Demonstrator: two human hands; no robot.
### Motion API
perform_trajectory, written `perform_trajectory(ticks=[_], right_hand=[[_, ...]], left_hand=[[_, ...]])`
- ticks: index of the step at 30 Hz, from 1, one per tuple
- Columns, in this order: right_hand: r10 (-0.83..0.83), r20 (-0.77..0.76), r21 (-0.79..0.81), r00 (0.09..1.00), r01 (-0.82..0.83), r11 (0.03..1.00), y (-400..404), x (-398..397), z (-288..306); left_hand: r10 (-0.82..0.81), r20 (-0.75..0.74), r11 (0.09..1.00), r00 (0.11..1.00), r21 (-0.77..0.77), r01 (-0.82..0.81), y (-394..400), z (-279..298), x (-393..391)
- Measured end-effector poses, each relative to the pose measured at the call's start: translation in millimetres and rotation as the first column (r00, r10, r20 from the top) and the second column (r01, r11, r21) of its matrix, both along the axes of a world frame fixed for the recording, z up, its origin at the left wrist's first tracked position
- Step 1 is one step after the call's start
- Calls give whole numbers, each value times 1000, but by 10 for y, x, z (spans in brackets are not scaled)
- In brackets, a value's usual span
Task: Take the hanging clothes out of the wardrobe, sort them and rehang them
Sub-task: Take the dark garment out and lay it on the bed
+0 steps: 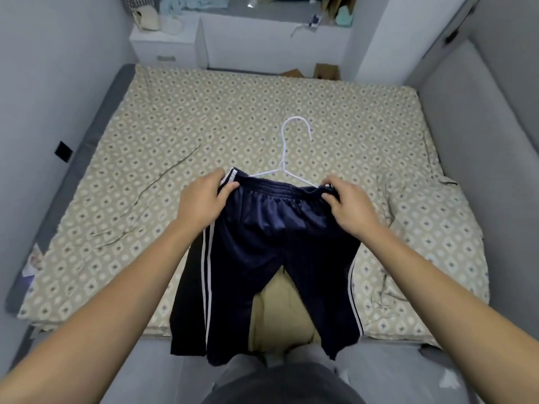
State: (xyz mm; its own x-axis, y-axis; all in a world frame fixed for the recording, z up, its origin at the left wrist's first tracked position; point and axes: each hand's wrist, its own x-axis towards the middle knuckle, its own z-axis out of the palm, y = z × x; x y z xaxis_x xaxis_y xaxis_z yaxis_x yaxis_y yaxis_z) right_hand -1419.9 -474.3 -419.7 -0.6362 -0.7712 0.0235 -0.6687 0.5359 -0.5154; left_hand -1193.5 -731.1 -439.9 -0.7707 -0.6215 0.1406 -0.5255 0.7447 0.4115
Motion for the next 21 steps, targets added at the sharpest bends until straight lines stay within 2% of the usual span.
perform_trajectory(ticks=[3,7,12,15,17,21], right_hand=[[-8,39,129,999,3,992,-109,-188,-350],[5,-38,274,999,6,962,-295,-438,-812],[-10,79,293,997,-13,956,-613,-807,-1299],[-61,195,193,979,23,981,-872,-1074,-1507],[-33,253,154,967,-7,988,-1000,-1189,-1574],[62,299,173,952,-117,978,-963,-1195,-1631]], left_hand=[[-39,99,997,994,68,32,-106,-375,-211],[-51,220,993,974,111,27,-203,-771,-492],[6,437,995,899,91,-51,-409,-1107,-953],[73,411,988,909,97,-123,-581,-1255,-1279],[98,388,987,916,79,-139,-673,-1283,-1429],[110,380,987,918,65,-146,-616,-1203,-1492]])
